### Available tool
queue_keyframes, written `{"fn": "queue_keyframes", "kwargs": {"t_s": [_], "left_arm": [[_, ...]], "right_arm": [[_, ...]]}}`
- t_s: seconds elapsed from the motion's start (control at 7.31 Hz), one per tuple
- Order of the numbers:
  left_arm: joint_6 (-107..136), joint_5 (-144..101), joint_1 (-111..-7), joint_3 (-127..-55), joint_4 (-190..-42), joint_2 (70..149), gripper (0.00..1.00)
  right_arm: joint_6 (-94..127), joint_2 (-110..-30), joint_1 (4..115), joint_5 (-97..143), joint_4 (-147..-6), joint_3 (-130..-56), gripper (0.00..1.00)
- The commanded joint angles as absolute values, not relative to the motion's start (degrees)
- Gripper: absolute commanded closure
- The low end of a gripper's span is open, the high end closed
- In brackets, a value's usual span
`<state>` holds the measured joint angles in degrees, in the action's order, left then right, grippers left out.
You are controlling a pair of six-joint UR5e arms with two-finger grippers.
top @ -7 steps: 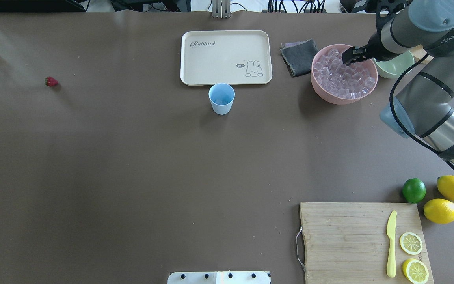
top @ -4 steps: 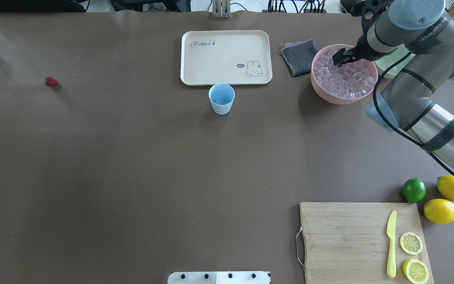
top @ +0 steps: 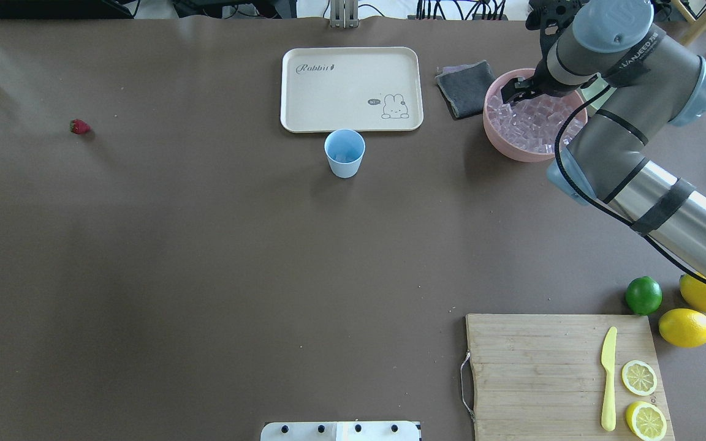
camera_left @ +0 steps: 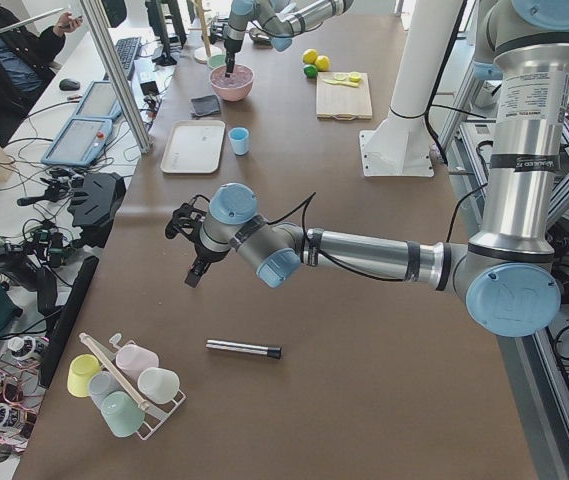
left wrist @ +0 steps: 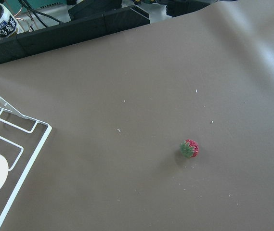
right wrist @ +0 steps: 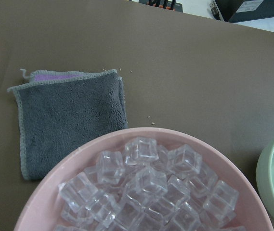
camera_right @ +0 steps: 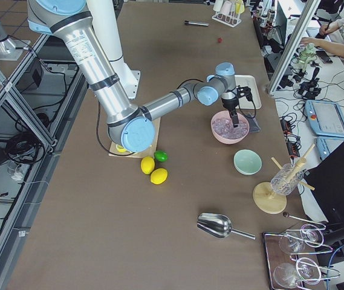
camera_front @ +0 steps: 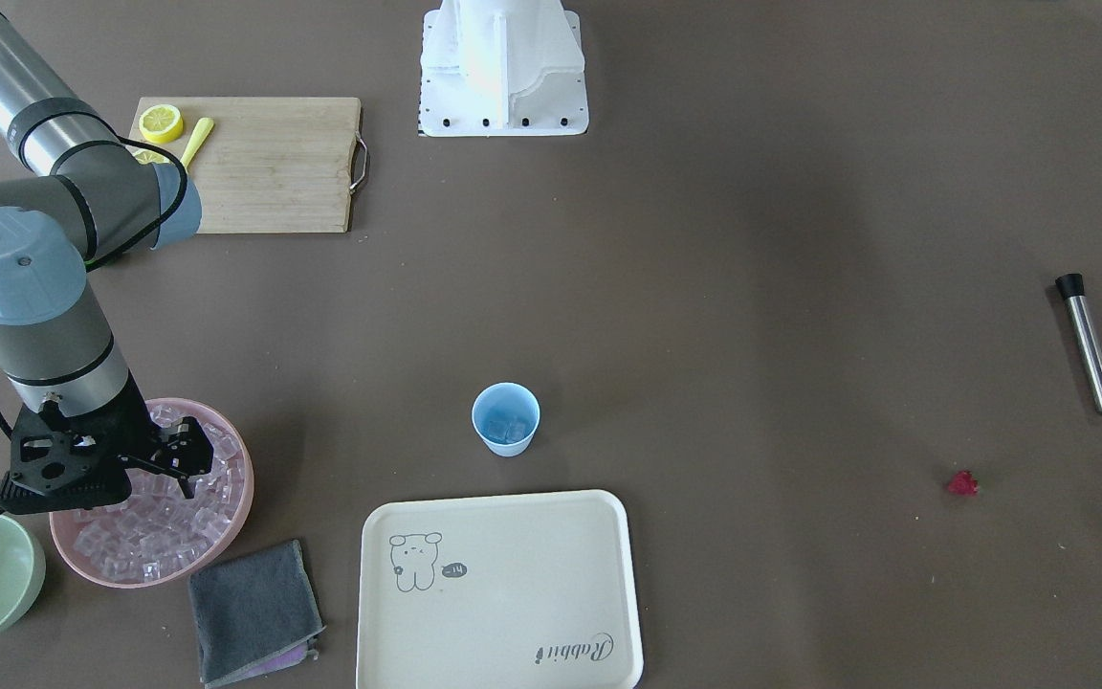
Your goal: Mash ice and strawberries in cup
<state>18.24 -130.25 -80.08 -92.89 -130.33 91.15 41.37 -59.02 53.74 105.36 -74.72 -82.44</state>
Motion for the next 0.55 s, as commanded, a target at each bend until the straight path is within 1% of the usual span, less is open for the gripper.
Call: {"fn": "queue_keyframes", "kwargs": {"t_s": [0.0, 0.14, 0.27, 0.41], "left_arm": [[18.28, -130.25, -80.07, -93.34, -131.57, 89.83, 0.02], [18.37, -130.25, -80.07, -93.17, -133.49, 88.87, 0.02], [18.37, -130.25, -80.07, -93.08, -133.77, 88.86, 0.02], [18.37, -130.25, -80.07, -93.08, -133.77, 88.77, 0.02]], "right_arm": [[41.05, -57.83, 53.09, 105.29, -74.36, -80.43, 0.06], [38.61, -57.22, 52.74, 105.29, -71.40, -78.16, 0.06], [32.06, -57.22, 52.91, 105.29, -70.24, -76.48, 0.10], [30.69, -57.22, 53.00, 105.29, -70.14, -76.12, 0.13]]}}
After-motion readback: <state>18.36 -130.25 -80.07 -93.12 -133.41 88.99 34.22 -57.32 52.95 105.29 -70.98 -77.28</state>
